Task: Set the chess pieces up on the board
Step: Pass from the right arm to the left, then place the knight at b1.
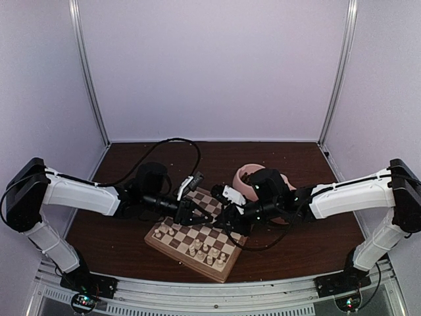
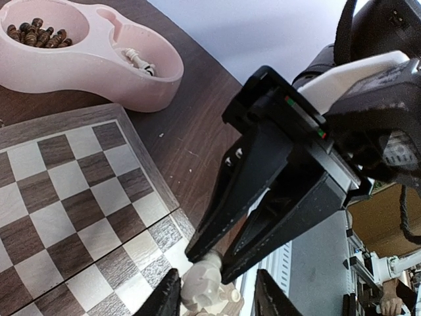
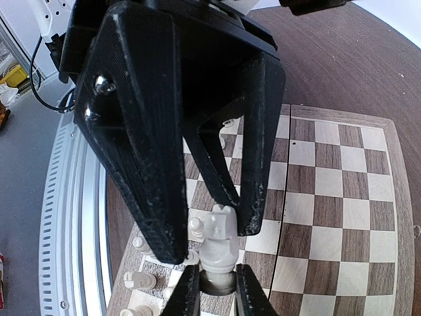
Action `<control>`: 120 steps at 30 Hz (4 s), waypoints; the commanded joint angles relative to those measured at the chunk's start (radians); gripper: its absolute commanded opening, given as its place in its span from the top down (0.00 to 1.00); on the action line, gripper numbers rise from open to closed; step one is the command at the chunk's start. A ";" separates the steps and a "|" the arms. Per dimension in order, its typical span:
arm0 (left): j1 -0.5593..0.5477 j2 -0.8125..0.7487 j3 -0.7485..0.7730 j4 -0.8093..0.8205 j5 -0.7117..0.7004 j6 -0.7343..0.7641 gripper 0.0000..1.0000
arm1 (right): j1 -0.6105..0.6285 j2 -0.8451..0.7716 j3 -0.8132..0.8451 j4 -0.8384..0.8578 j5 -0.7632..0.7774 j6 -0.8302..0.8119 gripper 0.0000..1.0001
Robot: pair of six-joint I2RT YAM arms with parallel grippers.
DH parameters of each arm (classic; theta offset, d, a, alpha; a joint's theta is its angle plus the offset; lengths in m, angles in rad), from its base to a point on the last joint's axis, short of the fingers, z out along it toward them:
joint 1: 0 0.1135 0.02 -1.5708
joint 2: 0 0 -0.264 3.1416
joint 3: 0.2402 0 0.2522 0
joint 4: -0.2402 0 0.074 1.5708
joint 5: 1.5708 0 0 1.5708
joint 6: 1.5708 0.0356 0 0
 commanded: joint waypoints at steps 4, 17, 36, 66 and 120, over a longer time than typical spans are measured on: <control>-0.012 0.015 0.033 0.019 0.036 0.026 0.70 | 0.003 -0.033 -0.008 0.025 0.022 -0.001 0.89; -0.015 0.013 0.043 -0.011 0.039 0.053 0.62 | 0.004 -0.053 -0.023 0.039 0.040 0.006 0.90; -0.016 -0.037 0.019 -0.001 0.030 0.067 0.60 | 0.003 -0.042 -0.016 0.028 0.032 -0.003 0.90; -0.017 -0.055 0.005 0.016 0.025 0.067 0.74 | 0.005 -0.017 0.004 0.010 0.008 -0.006 0.89; -0.089 -0.521 -0.137 -0.661 -0.709 0.240 0.92 | -0.009 -0.170 -0.179 0.196 0.319 0.020 0.47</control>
